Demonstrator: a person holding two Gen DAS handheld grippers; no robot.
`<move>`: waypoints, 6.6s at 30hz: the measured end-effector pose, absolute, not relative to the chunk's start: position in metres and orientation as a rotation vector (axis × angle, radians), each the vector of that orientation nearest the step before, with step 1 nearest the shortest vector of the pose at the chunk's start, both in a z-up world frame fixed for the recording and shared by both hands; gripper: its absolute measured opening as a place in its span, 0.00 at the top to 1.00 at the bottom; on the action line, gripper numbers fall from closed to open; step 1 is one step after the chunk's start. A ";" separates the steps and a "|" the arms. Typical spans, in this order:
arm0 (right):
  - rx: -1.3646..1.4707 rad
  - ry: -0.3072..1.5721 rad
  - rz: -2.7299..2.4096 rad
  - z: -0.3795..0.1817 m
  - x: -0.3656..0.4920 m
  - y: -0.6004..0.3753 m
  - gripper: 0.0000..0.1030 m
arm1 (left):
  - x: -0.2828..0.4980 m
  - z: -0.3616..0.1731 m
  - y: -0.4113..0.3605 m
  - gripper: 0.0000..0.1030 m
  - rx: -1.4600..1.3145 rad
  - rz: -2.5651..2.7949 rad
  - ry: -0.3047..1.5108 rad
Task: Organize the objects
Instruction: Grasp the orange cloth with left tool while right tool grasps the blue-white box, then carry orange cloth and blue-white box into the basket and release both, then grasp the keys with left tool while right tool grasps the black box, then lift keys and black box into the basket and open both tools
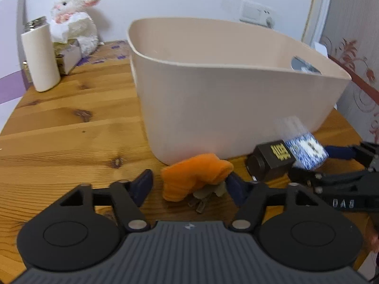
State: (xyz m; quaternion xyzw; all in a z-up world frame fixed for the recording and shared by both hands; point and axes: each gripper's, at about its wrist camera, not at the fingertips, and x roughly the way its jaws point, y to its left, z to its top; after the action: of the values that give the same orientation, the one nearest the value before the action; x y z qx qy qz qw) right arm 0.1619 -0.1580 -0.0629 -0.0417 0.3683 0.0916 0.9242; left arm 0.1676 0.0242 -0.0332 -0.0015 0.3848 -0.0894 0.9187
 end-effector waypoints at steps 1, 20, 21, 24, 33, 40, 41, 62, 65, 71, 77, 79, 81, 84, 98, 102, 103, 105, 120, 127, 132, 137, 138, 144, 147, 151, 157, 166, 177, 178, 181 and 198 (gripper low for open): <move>-0.081 0.754 0.195 -0.062 0.162 -0.158 0.24 | 0.167 -0.034 0.024 0.47 0.005 -0.196 0.791; -0.099 0.728 0.190 -0.046 0.131 -0.154 0.42 | 0.136 -0.020 0.025 0.89 0.000 -0.255 0.749; -0.097 0.724 0.188 -0.045 0.128 -0.155 0.42 | 0.134 -0.019 0.025 0.89 0.002 -0.254 0.747; -0.089 0.715 0.181 -0.042 0.122 -0.158 0.42 | 0.127 -0.015 0.027 0.89 0.002 -0.252 0.740; -0.083 0.660 0.168 -0.023 0.101 -0.168 0.42 | 0.103 0.013 0.030 0.89 0.015 -0.258 0.675; -0.064 0.549 0.167 0.014 0.092 -0.172 0.42 | 0.095 0.049 0.026 0.89 0.033 -0.260 0.588; -0.061 0.530 0.167 0.020 0.092 -0.172 0.42 | 0.095 0.053 0.024 0.89 0.037 -0.259 0.578; -0.066 0.401 0.167 0.074 0.170 -0.154 0.42 | 0.203 0.073 0.003 0.89 0.036 -0.215 0.579; -0.085 0.433 0.160 0.064 0.184 -0.147 0.42 | 0.219 0.061 0.000 0.89 0.029 -0.192 0.594; -0.101 0.526 0.154 0.037 0.207 -0.140 0.42 | 0.240 0.041 -0.005 0.89 0.051 -0.169 0.646; -0.124 0.585 0.149 0.020 0.214 -0.139 0.41 | 0.239 0.033 -0.007 0.86 0.067 -0.169 0.672; -0.123 0.583 0.141 0.023 0.212 -0.140 0.34 | 0.233 0.037 -0.007 0.73 0.061 -0.161 0.665; -0.117 0.562 0.142 0.028 0.206 -0.142 0.32 | 0.225 0.043 -0.005 0.43 0.046 -0.157 0.648; -0.102 0.534 0.136 0.037 0.195 -0.147 0.24 | 0.207 0.055 -0.001 0.24 0.039 -0.140 0.594; -0.107 0.528 0.141 0.040 0.132 -0.158 0.09 | 0.137 0.059 0.024 0.23 -0.017 -0.151 0.621; -0.122 0.543 0.145 0.028 0.115 -0.155 0.08 | 0.124 0.043 0.026 0.23 -0.014 -0.147 0.652; -0.128 0.547 0.145 0.024 0.111 -0.154 0.07 | 0.121 0.037 0.027 0.23 -0.018 -0.149 0.664; -0.136 0.565 0.150 0.016 0.107 -0.153 0.07 | 0.118 0.026 0.028 0.23 -0.019 -0.151 0.687; -0.150 0.703 0.213 -0.035 0.114 -0.137 0.07 | 0.119 -0.030 0.017 0.24 0.046 -0.169 0.796; -0.154 0.733 0.242 -0.050 0.129 -0.126 0.07 | 0.132 -0.039 0.022 0.25 0.060 -0.179 0.798; -0.155 0.745 0.261 -0.057 0.138 -0.119 0.07 | 0.141 -0.041 0.026 0.26 0.075 -0.175 0.793; -0.129 0.755 0.280 -0.060 0.147 -0.114 0.07 | 0.148 -0.042 0.033 0.28 0.084 -0.198 0.774; -0.128 0.756 0.285 -0.061 0.148 -0.113 0.07 | 0.149 -0.042 0.034 0.29 0.085 -0.202 0.771; -0.125 0.746 0.302 -0.062 0.155 -0.104 0.09 | 0.150 -0.039 0.040 0.47 0.091 -0.229 0.763; -0.148 0.738 0.288 -0.061 0.158 -0.099 0.20 | 0.148 -0.037 0.041 0.71 0.090 -0.262 0.769; -0.127 0.739 0.299 -0.057 0.160 -0.096 0.43 | 0.145 -0.037 0.040 0.78 0.083 -0.255 0.777; -0.160 0.721 0.301 -0.055 0.152 -0.090 0.60 | 0.138 -0.035 0.041 0.82 0.067 -0.245 0.760; -0.177 0.685 0.292 -0.044 0.129 -0.092 0.60 | 0.125 -0.033 0.044 0.88 0.029 -0.239 0.757; -0.166 0.559 0.256 0.003 0.096 -0.112 0.60 | 0.096 0.015 0.044 0.88 0.019 -0.253 0.632; -0.163 0.545 0.252 0.009 0.094 -0.114 0.60 | 0.094 0.022 0.043 0.88 0.024 -0.255 0.616; -0.156 0.502 0.242 0.025 0.094 -0.121 0.60 | 0.092 0.041 0.040 0.88 0.037 -0.256 0.575; -0.122 0.393 0.176 0.083 0.155 -0.145 0.60 | 0.176 0.088 0.003 0.88 0.111 -0.236 0.497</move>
State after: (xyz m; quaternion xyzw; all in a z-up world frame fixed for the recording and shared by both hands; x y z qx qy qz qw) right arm 0.1546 -0.1454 0.0834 -0.0605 0.1947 0.0872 0.9751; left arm 0.1757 0.0026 0.0876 0.0547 0.2452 -0.1166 0.9609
